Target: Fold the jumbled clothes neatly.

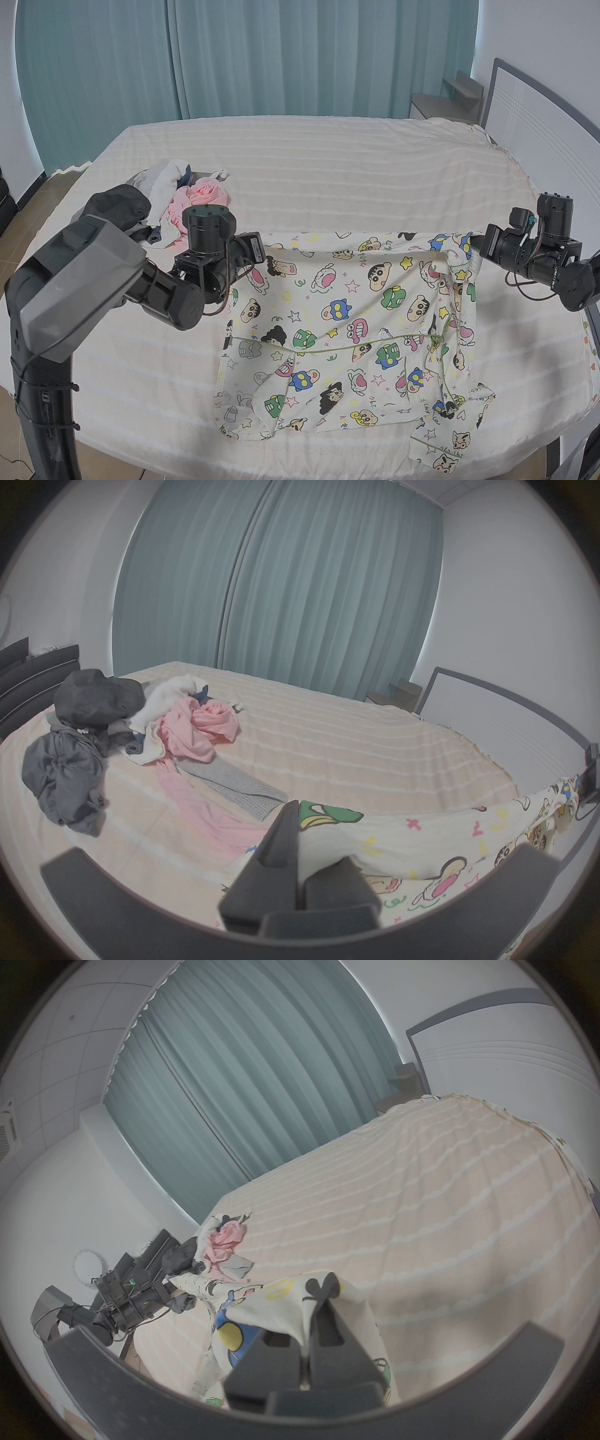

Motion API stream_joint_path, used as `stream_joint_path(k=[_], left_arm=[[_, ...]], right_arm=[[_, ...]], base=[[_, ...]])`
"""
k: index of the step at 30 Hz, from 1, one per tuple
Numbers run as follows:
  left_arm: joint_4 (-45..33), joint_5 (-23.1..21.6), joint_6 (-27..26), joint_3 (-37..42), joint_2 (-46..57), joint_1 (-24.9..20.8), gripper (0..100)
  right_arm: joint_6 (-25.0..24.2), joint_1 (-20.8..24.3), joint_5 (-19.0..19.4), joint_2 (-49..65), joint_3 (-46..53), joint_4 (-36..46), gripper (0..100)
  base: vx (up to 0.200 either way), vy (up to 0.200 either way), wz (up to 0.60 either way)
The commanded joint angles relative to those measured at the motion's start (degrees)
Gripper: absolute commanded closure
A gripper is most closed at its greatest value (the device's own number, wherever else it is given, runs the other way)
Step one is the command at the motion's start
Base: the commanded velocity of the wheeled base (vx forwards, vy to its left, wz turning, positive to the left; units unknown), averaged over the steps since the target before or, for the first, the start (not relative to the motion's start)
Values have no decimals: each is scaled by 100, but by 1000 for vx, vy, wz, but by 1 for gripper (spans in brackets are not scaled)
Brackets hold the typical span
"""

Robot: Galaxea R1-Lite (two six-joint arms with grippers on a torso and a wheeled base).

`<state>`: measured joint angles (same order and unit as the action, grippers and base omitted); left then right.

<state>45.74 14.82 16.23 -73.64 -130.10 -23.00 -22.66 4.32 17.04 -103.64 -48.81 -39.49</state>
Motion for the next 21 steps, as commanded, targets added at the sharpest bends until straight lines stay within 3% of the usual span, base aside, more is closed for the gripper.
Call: stream_joint_path(k=[1, 10, 11, 13, 14, 21], left_arm=[[32, 205, -14, -546, -798, -64, 100], [-21, 645, -84, -2277, -1905, -81, 100], [-39, 645, -84, -2383, -1958, -90, 0], [-171, 671, -93, -2717, -2116, -108, 0], [-267, 689, -93, -2875, -2178, -108, 0], [-601, 873, -120, -3842, -2916, -81, 0]], right_arm=[[87, -150, -122, -727, -304, -15, 100], [104, -150, -518, -1659, -1122, -15, 100], [104, -159, -544, -1738, -1201, -24, 100], [113, -194, -597, -1993, -1438, -24, 100], [122, -229, -597, -2090, -1526, -24, 0], [297, -221, -614, -2626, -1869, -50, 0]], base=[[0, 0, 0], [0, 0, 0], [0, 0, 0], [0, 0, 0], [0, 0, 0], [0, 0, 0]])
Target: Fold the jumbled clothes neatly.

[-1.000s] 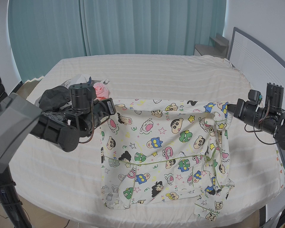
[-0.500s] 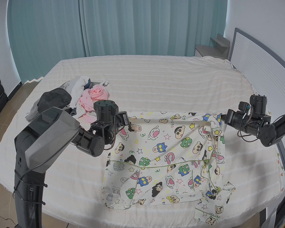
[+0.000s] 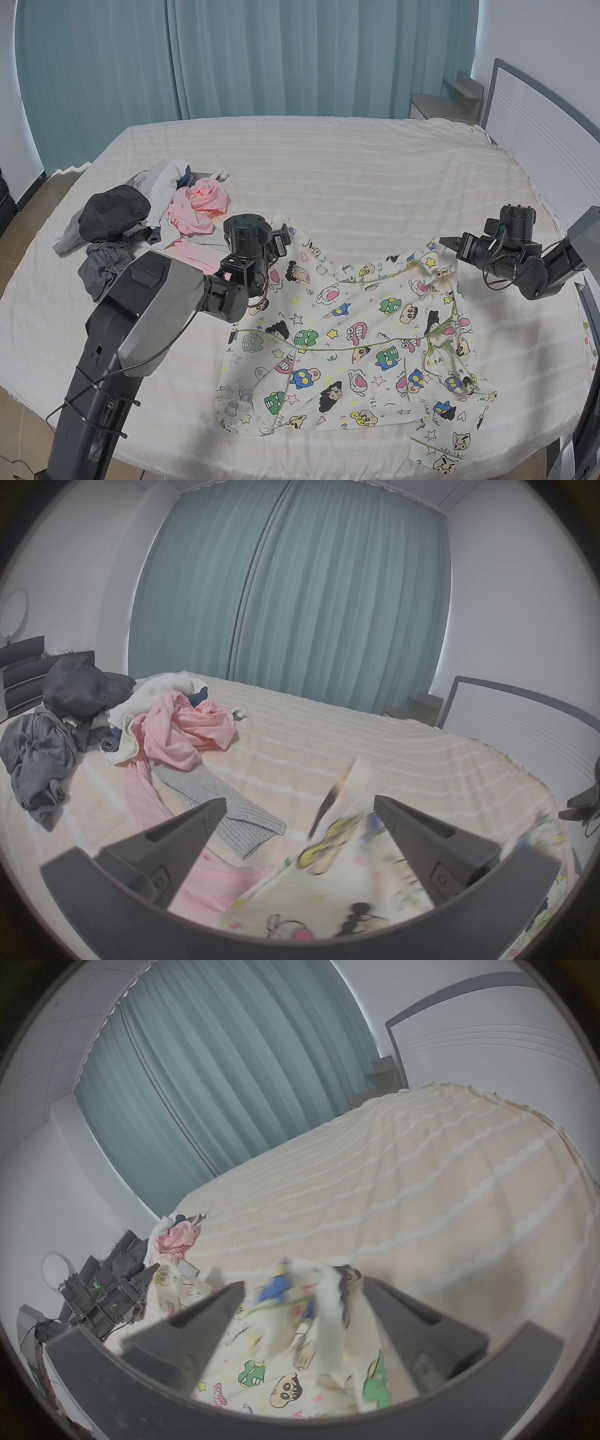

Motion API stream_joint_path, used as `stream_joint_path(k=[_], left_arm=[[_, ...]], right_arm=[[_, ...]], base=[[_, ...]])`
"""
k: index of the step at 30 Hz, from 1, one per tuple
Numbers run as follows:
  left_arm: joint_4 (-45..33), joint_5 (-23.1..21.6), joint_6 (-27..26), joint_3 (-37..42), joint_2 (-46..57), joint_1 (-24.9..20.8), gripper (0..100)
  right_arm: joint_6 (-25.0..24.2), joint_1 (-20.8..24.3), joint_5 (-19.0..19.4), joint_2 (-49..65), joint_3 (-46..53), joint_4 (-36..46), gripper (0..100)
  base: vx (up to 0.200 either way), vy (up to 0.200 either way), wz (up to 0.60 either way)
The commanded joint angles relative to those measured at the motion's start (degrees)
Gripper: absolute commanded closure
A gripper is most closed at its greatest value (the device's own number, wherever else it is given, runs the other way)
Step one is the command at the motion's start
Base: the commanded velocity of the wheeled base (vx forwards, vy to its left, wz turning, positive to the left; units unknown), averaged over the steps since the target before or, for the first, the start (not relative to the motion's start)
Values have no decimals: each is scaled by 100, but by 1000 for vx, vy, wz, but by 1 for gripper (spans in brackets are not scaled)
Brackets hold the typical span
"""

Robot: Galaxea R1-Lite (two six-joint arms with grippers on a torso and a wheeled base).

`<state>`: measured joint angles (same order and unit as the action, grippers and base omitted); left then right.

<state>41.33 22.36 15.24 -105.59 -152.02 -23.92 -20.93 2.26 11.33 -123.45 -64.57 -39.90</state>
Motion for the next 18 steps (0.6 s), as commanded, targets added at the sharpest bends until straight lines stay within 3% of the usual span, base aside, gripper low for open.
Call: stream_joint_path(k=[1, 6, 11, 14, 15, 18], left_arm=[[-178, 234, -100, -875, -821, 45, 0], [-142, 577, -205, -900, -900, 168, 0], [-160, 867, -249, -900, -636, 256, 0], [-178, 937, -249, -858, 49, 300, 0], [-178, 928, -249, -726, 137, 300, 0], [-160, 744, -205, 971, 1350, 238, 0]], right_arm=[[300, -50, -148, -750, -310, -27, 0], [362, -357, -552, -970, -618, -615, 0], [388, -507, -544, -742, -257, -686, 0], [353, -542, -491, -328, 191, -677, 0], [353, -542, -465, -284, 243, -677, 0], [423, -516, 89, 217, 991, -677, 0]], base=[[0, 0, 0], [0, 0, 0], [0, 0, 0], [0, 0, 0], [0, 0, 0], [0, 0, 0]])
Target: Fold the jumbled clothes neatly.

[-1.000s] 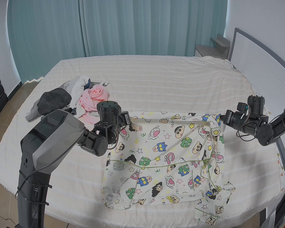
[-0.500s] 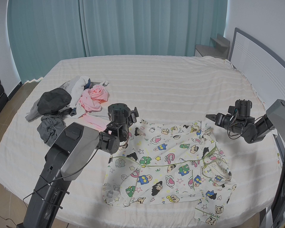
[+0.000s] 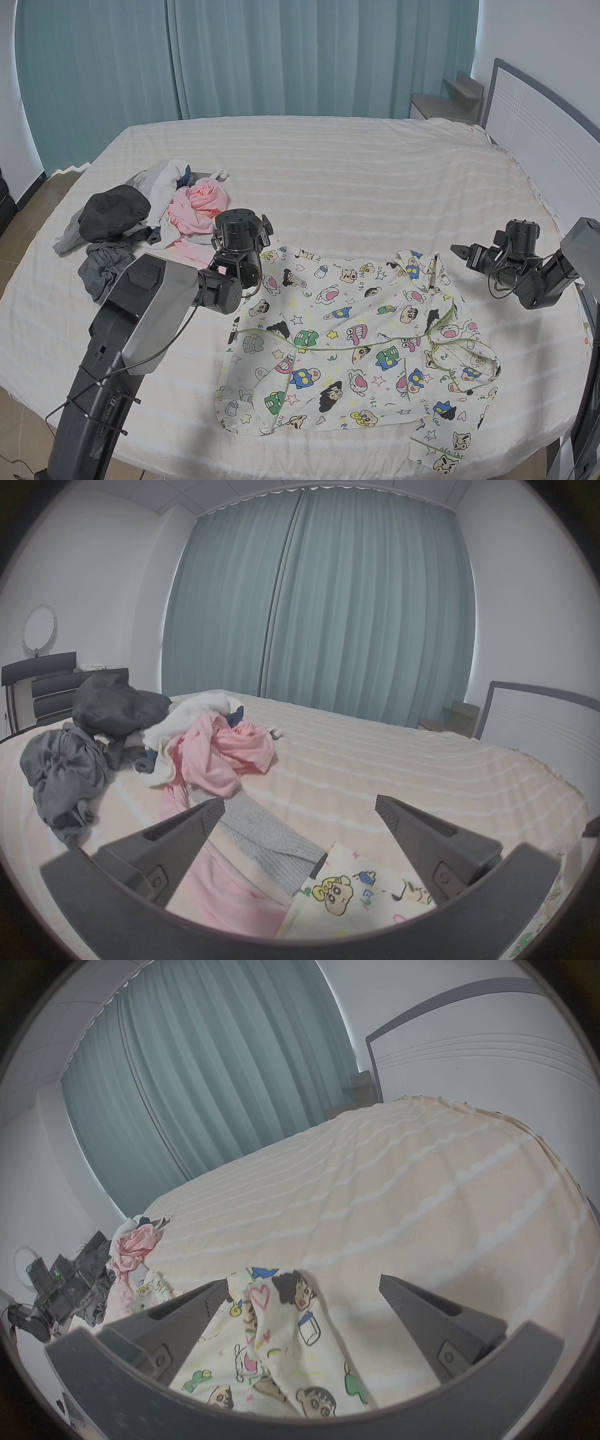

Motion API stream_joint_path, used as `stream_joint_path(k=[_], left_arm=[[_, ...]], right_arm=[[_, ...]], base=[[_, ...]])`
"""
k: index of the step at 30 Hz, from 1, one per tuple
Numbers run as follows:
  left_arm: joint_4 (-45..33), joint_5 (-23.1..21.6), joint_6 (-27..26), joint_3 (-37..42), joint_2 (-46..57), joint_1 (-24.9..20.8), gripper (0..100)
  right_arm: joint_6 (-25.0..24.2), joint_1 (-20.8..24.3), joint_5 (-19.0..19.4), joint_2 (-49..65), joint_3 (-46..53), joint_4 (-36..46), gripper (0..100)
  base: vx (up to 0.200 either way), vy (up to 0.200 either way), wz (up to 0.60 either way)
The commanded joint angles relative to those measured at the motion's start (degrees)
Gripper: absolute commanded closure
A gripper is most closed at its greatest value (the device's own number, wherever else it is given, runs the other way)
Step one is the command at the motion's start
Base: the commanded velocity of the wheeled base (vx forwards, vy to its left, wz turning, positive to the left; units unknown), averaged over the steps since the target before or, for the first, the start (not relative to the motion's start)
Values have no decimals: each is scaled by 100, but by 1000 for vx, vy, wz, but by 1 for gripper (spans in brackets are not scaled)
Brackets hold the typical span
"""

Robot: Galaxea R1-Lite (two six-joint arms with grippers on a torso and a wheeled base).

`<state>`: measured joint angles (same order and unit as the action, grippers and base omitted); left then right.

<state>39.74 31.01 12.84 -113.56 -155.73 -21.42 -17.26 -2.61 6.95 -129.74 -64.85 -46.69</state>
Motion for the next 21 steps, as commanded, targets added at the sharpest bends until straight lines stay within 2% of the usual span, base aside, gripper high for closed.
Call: stream_joint_path(k=[1, 4, 7, 10, 11, 12, 16, 17, 18, 21], left_arm=[[34, -236, 43, 2136, 1959, -29, 0], [51, -552, 210, 3454, 2847, -73, 0], [51, -1053, 342, 4711, 3620, -64, 0], [51, -1634, 404, 6240, 4332, -3, 0], [51, -1634, 404, 6240, 4332, -3, 0], [78, -1888, 544, 7040, 4570, -20, 0], [157, -2556, 1019, 7928, 4728, -134, 0], [157, -2583, 1037, 7954, 4728, -143, 0], [157, -2855, 1177, 8183, 4710, -293, 0], [139, -3084, 1230, 8429, 4657, -627, 0]], right_arm=[[56, -20, 615, 933, 1168, 2, 0], [56, 15, 703, 1197, 1546, 20, 0], [171, -38, 764, 1347, 1898, 20, 0], [592, -319, 1107, 1426, 2319, 11, 0], [592, -319, 1107, 1426, 2319, 11, 0], [803, -433, 1291, 1531, 2565, -24, 0], [812, -451, 1371, 2006, 3102, -33, 0], [812, -451, 1371, 2023, 3128, -33, 0], [812, -425, 1467, 2296, 3444, -33, 0], [812, -390, 1590, 2709, 3910, -33, 0]], base=[[0, 0, 0], [0, 0, 0], [0, 0, 0], [0, 0, 0], [0, 0, 0], [0, 0, 0], [0, 0, 0], [0, 0, 0], [0, 0, 0], [0, 0, 0]])
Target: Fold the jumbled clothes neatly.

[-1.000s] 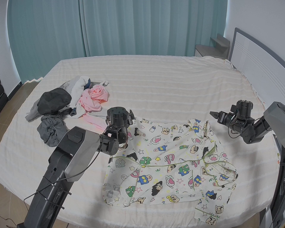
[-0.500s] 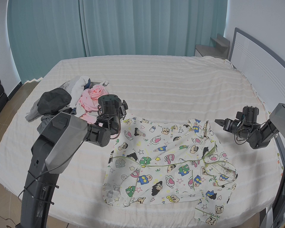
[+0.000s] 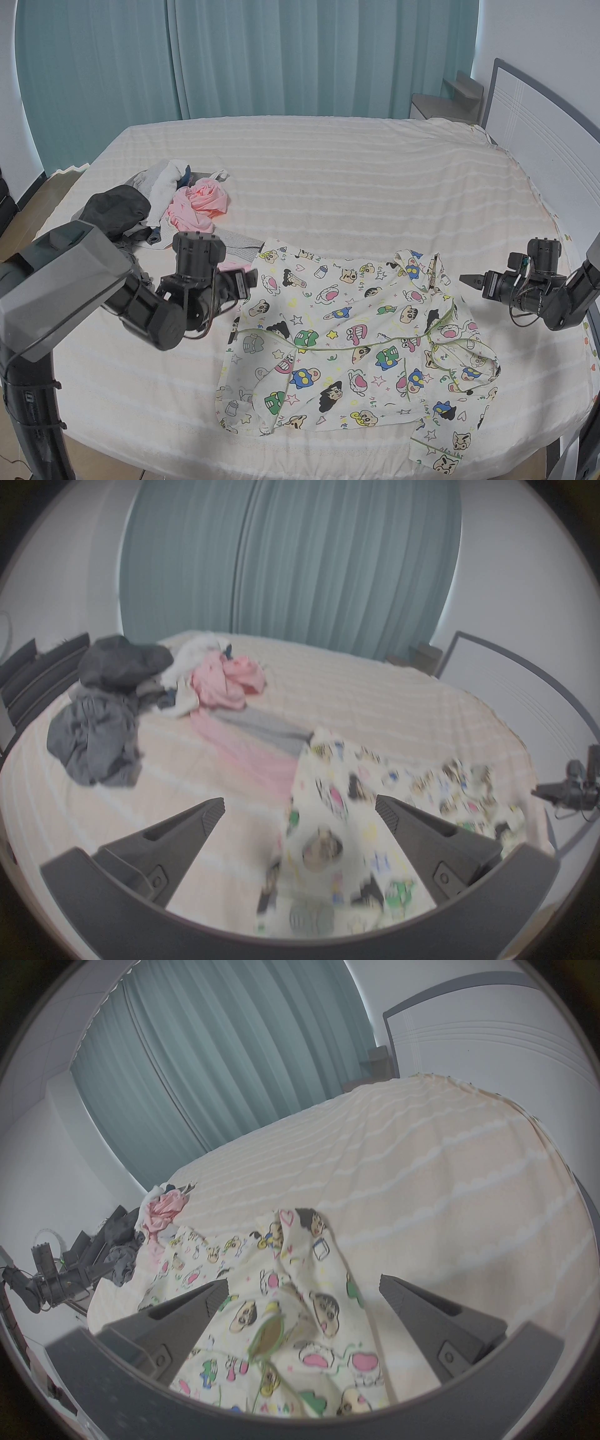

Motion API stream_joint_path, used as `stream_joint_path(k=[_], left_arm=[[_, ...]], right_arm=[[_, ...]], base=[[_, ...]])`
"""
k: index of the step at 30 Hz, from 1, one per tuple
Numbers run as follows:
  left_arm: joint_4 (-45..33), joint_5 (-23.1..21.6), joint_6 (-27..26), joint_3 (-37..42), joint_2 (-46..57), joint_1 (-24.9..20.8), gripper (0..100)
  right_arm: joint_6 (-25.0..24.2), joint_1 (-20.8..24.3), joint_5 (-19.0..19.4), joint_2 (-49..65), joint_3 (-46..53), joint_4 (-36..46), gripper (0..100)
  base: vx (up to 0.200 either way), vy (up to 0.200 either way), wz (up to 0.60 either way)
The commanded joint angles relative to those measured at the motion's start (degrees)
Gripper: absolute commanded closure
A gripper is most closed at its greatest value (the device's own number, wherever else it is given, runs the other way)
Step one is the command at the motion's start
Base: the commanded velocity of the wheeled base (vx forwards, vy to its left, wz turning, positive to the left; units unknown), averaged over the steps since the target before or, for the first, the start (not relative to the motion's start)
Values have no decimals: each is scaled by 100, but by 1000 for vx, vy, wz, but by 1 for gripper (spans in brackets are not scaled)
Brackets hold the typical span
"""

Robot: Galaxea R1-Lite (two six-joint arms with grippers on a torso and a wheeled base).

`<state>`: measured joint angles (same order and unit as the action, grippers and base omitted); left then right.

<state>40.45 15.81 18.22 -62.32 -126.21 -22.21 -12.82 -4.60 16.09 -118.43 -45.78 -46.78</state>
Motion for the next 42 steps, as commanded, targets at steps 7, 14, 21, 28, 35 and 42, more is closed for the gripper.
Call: stream_joint_path(k=[7, 14, 21, 28, 35, 42], left_arm=[[60, -1581, 990, 3419, 1063, -1277, 0], [121, -1581, 1262, 3534, 492, -1523, 0], [710, -1581, 1280, 3586, 211, -1409, 0], [842, -1564, 1262, 3490, 79, -1242, 0], [1686, -1564, 1271, 3446, -220, -1057, 0], [2020, -1572, 1306, 3446, -545, -1048, 0]], right_arm=[[193, -191, 1028, 2193, 2670, -33, 0], [175, -191, 1072, 2254, 2723, -33, 0], [175, -191, 1203, 2263, 2767, -33, 0], [175, -191, 1212, 2298, 2793, -33, 0], [175, -191, 1212, 2307, 2793, -33, 0], [175, -191, 1212, 2307, 2785, -33, 0]], base=[[0, 0, 0], [0, 0, 0], [0, 0, 0], [0, 0, 0], [0, 0, 0], [0, 0, 0]])
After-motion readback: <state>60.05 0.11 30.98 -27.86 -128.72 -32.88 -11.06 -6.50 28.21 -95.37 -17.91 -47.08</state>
